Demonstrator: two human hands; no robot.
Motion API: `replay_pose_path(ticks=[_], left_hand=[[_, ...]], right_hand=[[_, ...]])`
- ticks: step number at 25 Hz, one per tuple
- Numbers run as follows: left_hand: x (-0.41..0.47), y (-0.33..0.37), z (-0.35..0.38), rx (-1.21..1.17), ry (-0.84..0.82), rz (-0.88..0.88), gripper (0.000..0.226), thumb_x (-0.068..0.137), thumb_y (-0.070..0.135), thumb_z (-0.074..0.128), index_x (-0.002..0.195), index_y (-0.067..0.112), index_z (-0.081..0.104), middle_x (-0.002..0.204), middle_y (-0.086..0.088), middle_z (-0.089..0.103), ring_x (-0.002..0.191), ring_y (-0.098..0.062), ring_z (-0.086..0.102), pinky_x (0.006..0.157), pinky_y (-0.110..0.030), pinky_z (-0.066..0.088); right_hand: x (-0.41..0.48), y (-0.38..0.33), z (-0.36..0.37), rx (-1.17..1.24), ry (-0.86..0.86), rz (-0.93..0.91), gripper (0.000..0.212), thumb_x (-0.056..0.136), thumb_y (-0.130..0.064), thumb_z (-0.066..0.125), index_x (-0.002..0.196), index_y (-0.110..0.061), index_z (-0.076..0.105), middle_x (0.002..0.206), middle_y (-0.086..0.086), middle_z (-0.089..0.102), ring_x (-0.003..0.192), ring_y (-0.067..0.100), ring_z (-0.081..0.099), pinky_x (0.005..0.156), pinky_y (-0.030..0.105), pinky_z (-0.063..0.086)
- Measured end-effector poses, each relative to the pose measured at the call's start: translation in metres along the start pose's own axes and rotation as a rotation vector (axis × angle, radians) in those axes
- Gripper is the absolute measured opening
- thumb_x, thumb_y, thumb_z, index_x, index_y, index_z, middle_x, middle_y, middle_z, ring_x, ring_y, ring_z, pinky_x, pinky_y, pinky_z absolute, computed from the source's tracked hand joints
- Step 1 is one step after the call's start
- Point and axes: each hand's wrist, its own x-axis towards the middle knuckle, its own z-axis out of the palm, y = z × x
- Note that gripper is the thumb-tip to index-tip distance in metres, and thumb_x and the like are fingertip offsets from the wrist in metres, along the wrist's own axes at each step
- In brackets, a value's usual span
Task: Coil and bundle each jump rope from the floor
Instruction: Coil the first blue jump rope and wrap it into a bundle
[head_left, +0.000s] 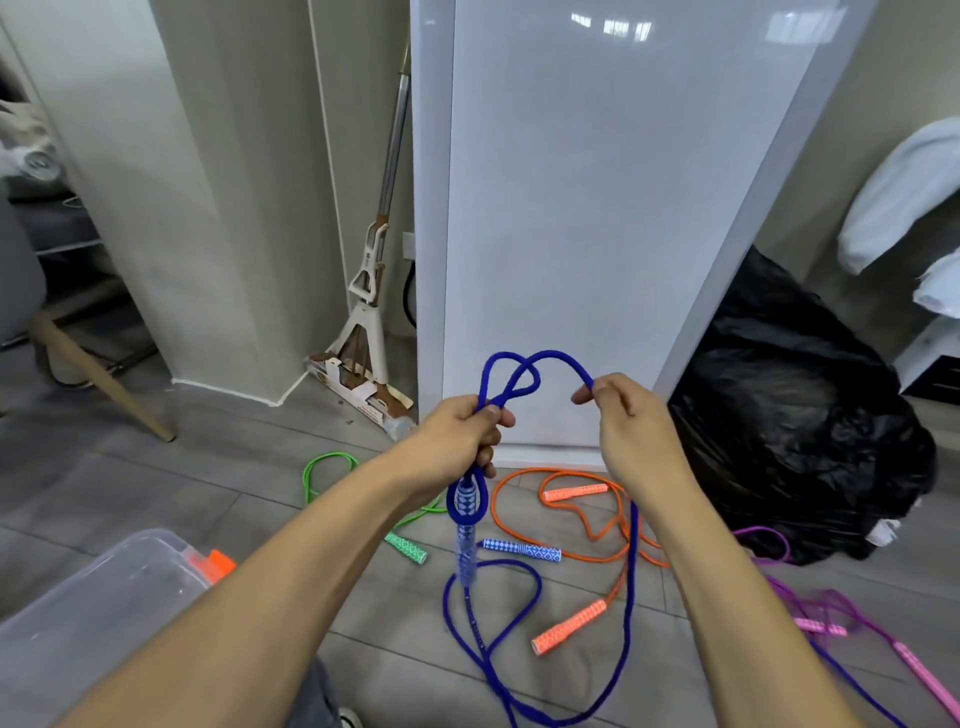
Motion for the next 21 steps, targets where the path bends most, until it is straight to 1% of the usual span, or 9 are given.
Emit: replay_pose_path(ticks=[2,4,6,8,10,13,17,19,21], left_hand=[[0.002,-0.001,-0.001,-0.009,0.12,-0.015,0.023,0.107,0.014,0.034,0.096,0.008,0.053,0.066,-0.002,0.046,0.052,-0.013,0.045,0.056,-0.029,0.048],[0.007,0.0,-0.005,-0.148,0.267,-0.006,0.024,0.108,0.013,0.032,0.093,0.008,0.05,0.067,-0.006,0.049,0.048,-0.016,0.049,0.057,-0.033,0.049],[0.013,0.005,-0.011,-0.303,0.396,0.058,0.025,0.108,0.012,0.03,0.089,0.01,0.047,0.065,-0.005,0.045,0.041,-0.013,0.044,0.053,-0.031,0.046],[0.02,0.008,-0.021,-0.354,0.522,0.107,0.027,0.108,0.013,0.03,0.086,0.013,0.046,0.064,-0.002,0.04,0.039,-0.009,0.036,0.047,-0.028,0.04],[0.024,0.007,-0.028,-0.325,0.594,0.1,0.027,0.108,0.014,0.029,0.086,0.014,0.046,0.064,-0.001,0.042,0.038,-0.008,0.035,0.046,-0.027,0.038],[0.022,0.006,-0.024,-0.277,0.477,0.026,0.025,0.108,0.014,0.03,0.091,0.011,0.048,0.071,-0.008,0.057,0.042,-0.015,0.05,0.051,-0.031,0.048],[0.01,0.008,0.0,-0.23,0.288,0.009,0.022,0.109,0.015,0.032,0.105,0.005,0.05,0.095,-0.015,0.074,0.074,-0.029,0.073,0.072,-0.043,0.062],[0.005,0.01,0.007,-0.222,0.243,0.014,0.021,0.108,0.014,0.034,0.109,0.004,0.051,0.102,-0.015,0.073,0.084,-0.028,0.074,0.073,-0.042,0.062],[0.004,0.008,0.013,-0.204,0.224,0.006,0.021,0.107,0.013,0.037,0.111,0.003,0.054,0.105,-0.015,0.072,0.085,-0.026,0.073,0.068,-0.037,0.063]], right_hand=[[-0.002,-0.003,0.006,0.087,-0.048,0.031,0.032,0.101,-0.01,0.037,0.106,-0.017,0.068,0.065,0.001,0.053,0.051,0.012,0.04,0.055,0.029,0.034],[-0.004,0.002,0.006,0.093,-0.083,0.035,0.024,0.098,-0.009,0.043,0.11,-0.02,0.06,0.075,-0.005,0.068,0.054,0.013,0.052,0.057,0.029,0.044],[-0.002,0.012,-0.001,-0.059,-0.09,0.076,0.006,0.096,-0.023,0.057,0.099,-0.02,0.061,0.075,-0.004,0.074,0.064,0.018,0.064,0.067,0.033,0.052],[0.002,0.02,-0.014,-0.276,-0.129,0.106,0.021,0.094,-0.038,0.063,0.085,-0.019,0.069,0.069,-0.003,0.071,0.069,0.019,0.064,0.065,0.03,0.049],[0.005,0.024,-0.023,-0.256,-0.171,0.068,0.021,0.096,-0.032,0.063,0.082,-0.02,0.074,0.066,-0.006,0.064,0.064,0.012,0.057,0.057,0.023,0.041],[0.003,0.016,-0.012,-0.005,-0.128,0.051,0.022,0.099,-0.015,0.057,0.086,-0.018,0.075,0.061,-0.005,0.06,0.051,0.001,0.05,0.049,0.012,0.035],[-0.01,-0.009,0.026,0.163,-0.119,0.06,0.013,0.098,-0.013,0.056,0.098,-0.019,0.068,0.076,-0.002,0.075,0.047,-0.001,0.053,0.051,0.012,0.036],[-0.016,-0.016,0.038,0.234,-0.088,0.07,0.002,0.098,-0.015,0.06,0.098,-0.016,0.062,0.081,-0.002,0.077,0.047,-0.004,0.057,0.051,0.013,0.04],[-0.021,-0.018,0.045,0.296,-0.098,0.079,0.003,0.096,-0.014,0.063,0.094,-0.013,0.061,0.082,0.001,0.077,0.055,0.0,0.066,0.054,0.019,0.049]])
